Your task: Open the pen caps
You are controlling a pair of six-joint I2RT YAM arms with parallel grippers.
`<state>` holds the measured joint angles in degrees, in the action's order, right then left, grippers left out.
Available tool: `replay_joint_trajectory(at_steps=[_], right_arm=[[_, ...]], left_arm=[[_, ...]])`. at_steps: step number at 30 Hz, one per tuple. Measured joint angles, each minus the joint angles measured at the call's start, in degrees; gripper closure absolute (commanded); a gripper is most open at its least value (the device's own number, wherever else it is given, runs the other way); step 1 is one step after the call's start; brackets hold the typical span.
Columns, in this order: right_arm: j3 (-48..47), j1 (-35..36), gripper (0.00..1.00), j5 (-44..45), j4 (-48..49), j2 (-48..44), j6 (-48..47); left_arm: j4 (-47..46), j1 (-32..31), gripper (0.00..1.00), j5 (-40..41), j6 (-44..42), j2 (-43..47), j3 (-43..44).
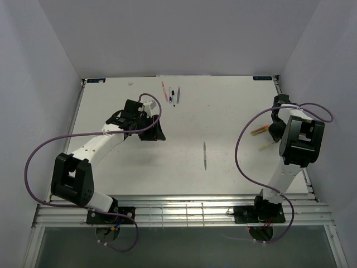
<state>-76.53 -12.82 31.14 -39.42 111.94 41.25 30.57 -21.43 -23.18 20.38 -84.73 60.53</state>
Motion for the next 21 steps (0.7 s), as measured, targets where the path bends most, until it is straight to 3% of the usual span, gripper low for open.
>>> replay_joint_trajectory(at_steps=[5, 10, 11, 14, 21], right_arm=[[0.0, 3.1, 0.92, -5.1, -1.7, -4.2, -0.4], [-2.8, 10.9, 0.92, -11.1, -2.3, -8.7, -1.0], [-3.1, 12.9, 0.92, -13.2, -2.0, -9.7, -1.2], [-4.2, 20.5, 0.92, -19.8, -0.6, -12.2, -2.4], [-1.6, 36.5, 0.92, -39.2, 10.5, -18.5, -2.4]], left_arm=[[0.0, 0.1, 0.42, 0.1, 1.2, 2.1, 0.0], [0.1, 0.3, 0.43, -0.2, 6.0, 5.6, 0.0], [0.0, 0.4, 0.49, -0.8, 7.5, 6.4, 0.0], [-1.7, 0.7, 0.53, -5.1, 13.1, 8.7, 0.0], [-9.6, 0.8, 0.37, -19.0, 24.7, 13.0, -0.4]])
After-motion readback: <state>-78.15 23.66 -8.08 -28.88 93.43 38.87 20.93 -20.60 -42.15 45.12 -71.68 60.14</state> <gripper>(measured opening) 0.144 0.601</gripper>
